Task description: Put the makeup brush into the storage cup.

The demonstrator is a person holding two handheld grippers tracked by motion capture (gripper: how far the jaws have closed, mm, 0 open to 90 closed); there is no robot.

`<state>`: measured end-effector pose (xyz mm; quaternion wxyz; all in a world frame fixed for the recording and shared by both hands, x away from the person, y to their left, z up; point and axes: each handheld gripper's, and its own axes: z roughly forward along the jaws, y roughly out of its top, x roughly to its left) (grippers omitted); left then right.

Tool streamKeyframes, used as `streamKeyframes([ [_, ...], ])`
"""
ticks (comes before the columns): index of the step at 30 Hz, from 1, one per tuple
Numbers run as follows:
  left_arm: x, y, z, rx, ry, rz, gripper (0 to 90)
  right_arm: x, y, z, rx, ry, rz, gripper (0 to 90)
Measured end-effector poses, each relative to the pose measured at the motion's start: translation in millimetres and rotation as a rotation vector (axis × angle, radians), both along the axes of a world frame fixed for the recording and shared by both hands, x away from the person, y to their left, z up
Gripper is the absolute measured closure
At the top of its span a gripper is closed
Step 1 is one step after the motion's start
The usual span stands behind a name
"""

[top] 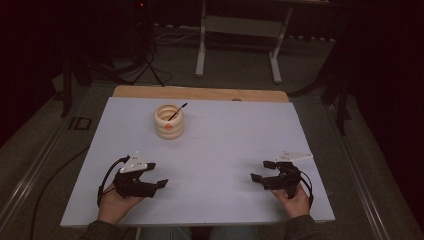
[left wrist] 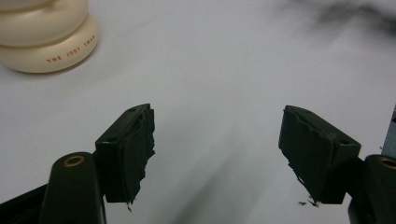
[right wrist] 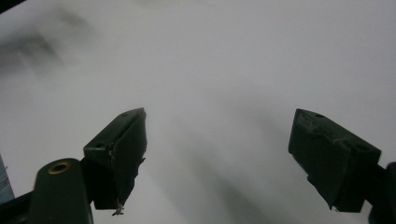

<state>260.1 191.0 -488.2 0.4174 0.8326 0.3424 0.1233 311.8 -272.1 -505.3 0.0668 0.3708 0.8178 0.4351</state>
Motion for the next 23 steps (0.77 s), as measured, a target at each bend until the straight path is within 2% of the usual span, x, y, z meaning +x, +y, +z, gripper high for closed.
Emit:
streamKeyframes([
  [10,1.5,-4.9,-4.3,0.006,0.014,-0.009,26.5,-6.3,8.1,0.7,-0.017,-0.017,0.022,19.1],
  [23,3.4,-7.8,-4.8,0.006,0.017,-0.021,26.6,-6.4,5.7,3.9,0.002,-0.041,0.008,19.2],
])
